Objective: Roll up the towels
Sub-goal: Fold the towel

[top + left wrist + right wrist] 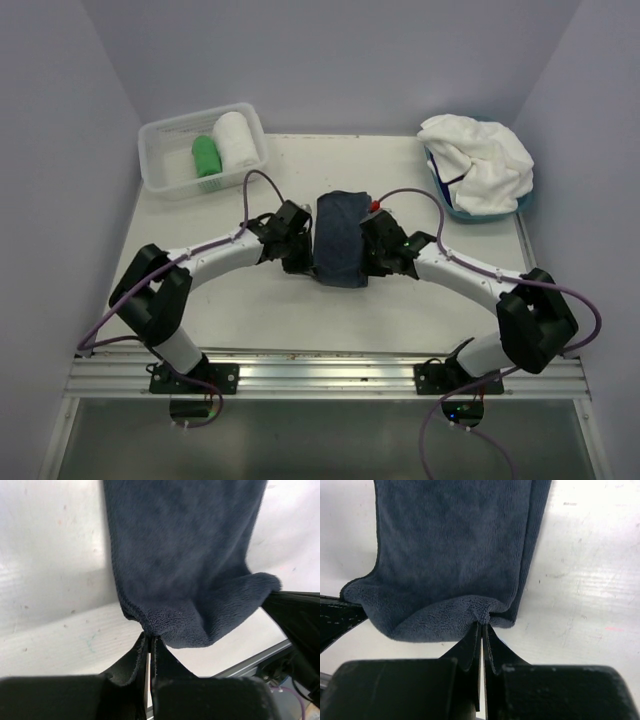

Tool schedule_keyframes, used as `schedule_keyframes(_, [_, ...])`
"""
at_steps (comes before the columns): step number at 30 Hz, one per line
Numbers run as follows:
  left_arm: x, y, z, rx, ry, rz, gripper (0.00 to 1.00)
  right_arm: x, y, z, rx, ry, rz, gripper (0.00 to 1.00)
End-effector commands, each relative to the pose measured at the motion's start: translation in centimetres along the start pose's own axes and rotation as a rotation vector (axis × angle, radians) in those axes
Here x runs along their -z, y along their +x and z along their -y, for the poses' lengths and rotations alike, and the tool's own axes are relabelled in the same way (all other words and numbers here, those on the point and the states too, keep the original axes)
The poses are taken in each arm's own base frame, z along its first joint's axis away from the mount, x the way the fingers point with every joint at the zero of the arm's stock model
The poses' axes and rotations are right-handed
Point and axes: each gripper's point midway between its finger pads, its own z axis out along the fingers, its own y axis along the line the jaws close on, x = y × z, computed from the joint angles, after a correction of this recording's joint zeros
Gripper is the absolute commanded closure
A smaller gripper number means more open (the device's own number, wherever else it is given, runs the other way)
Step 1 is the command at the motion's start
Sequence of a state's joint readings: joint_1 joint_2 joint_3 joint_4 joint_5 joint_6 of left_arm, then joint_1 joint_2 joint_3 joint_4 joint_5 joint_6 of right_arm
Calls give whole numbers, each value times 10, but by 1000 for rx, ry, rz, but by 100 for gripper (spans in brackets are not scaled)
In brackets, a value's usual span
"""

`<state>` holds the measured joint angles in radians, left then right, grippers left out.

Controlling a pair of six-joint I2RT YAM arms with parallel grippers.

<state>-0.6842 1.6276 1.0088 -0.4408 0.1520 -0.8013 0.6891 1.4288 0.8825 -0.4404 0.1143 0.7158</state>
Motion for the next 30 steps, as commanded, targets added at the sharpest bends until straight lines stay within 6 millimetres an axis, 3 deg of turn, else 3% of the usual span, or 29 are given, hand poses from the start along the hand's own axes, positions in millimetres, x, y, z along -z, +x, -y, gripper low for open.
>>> schedule_keyframes(1, [7,-26,17,-6,38,34,100,-2,-27,-7,29,5,43,100])
schedule_keyframes(11, [-7,-68,12,6,15,37,100,-23,-51,-2,12,34,39,100])
schedule_keyframes(16, [-21,-76,-3,16,-26,16,100,-36,-47,7,-12,63,24,100])
schedule_keyframes(22, [-38,-80,-7,13,-36,-11,99,-51,-51,22,-43,115,36,100])
schedule_keyframes(25, [-40,-83,-6,12,-38,-13,82,-55,-57,20,-43,103,34,100])
schedule_keyframes(26, [-38,-83,-6,10,-38,-11,74,-55,-56,19,-28,99,27,88])
schedule_keyframes(28, [-30,-86,-4,6,-40,14,64,-50,-62,16,-22,84,43,76])
schedule_keyframes(29, [-26,-88,-4,8,-42,23,56,-42,-66,15,-13,76,63,64])
schedule_keyframes(30, [-22,-90,-6,9,-58,37,53,-36,-69,13,-11,65,76,58])
